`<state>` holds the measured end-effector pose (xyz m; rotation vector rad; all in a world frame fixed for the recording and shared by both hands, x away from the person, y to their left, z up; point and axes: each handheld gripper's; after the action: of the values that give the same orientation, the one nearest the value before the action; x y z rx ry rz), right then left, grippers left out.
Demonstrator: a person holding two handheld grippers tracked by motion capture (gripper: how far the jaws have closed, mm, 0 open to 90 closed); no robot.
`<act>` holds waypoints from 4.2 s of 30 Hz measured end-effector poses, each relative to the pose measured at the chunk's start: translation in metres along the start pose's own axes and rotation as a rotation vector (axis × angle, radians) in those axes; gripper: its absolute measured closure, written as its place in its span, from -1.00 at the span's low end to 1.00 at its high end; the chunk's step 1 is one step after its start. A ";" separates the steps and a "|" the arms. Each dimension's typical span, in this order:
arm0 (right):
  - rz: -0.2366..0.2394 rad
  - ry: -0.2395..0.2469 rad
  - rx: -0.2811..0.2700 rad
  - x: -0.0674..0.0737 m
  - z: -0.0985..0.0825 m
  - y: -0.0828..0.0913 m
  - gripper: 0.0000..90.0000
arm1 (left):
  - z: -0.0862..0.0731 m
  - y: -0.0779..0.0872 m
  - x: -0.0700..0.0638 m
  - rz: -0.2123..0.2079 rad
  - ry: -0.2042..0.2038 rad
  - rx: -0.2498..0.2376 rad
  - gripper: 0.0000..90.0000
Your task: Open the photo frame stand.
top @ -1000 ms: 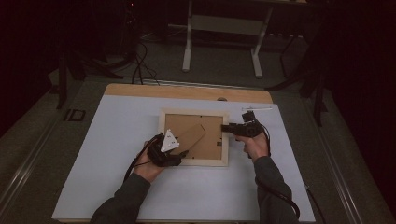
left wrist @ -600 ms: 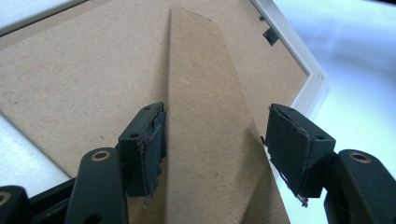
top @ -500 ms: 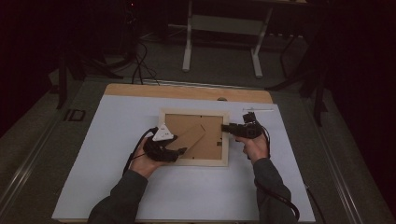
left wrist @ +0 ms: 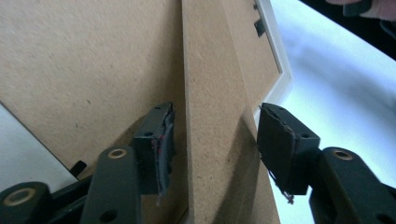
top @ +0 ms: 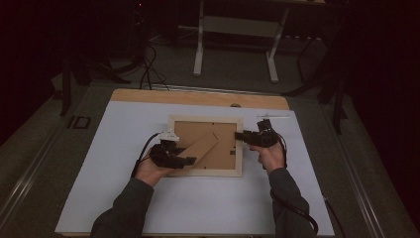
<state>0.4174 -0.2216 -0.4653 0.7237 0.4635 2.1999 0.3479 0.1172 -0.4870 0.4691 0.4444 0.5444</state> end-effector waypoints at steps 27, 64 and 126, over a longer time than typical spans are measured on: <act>-0.052 0.066 -0.056 0.013 0.008 0.016 0.37 | 0.010 -0.003 -0.009 0.078 -0.056 0.030 0.45; -0.106 0.169 -0.117 0.026 0.021 0.027 0.38 | 0.020 -0.006 -0.012 0.188 -0.091 -0.011 0.56; -0.182 0.375 -0.140 0.051 0.011 0.031 0.38 | 0.016 -0.013 -0.026 0.274 -0.135 -0.026 0.65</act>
<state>0.3790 -0.2015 -0.4224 0.1838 0.5319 2.1707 0.3410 0.0876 -0.4741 0.5415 0.2443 0.7765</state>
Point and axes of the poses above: each handheld gripper's, and its own axes: y roughly backward along the jaws, z roughly out of its top, x roughly to its left, and after that the axes turned 5 degrees about -x, right-handed
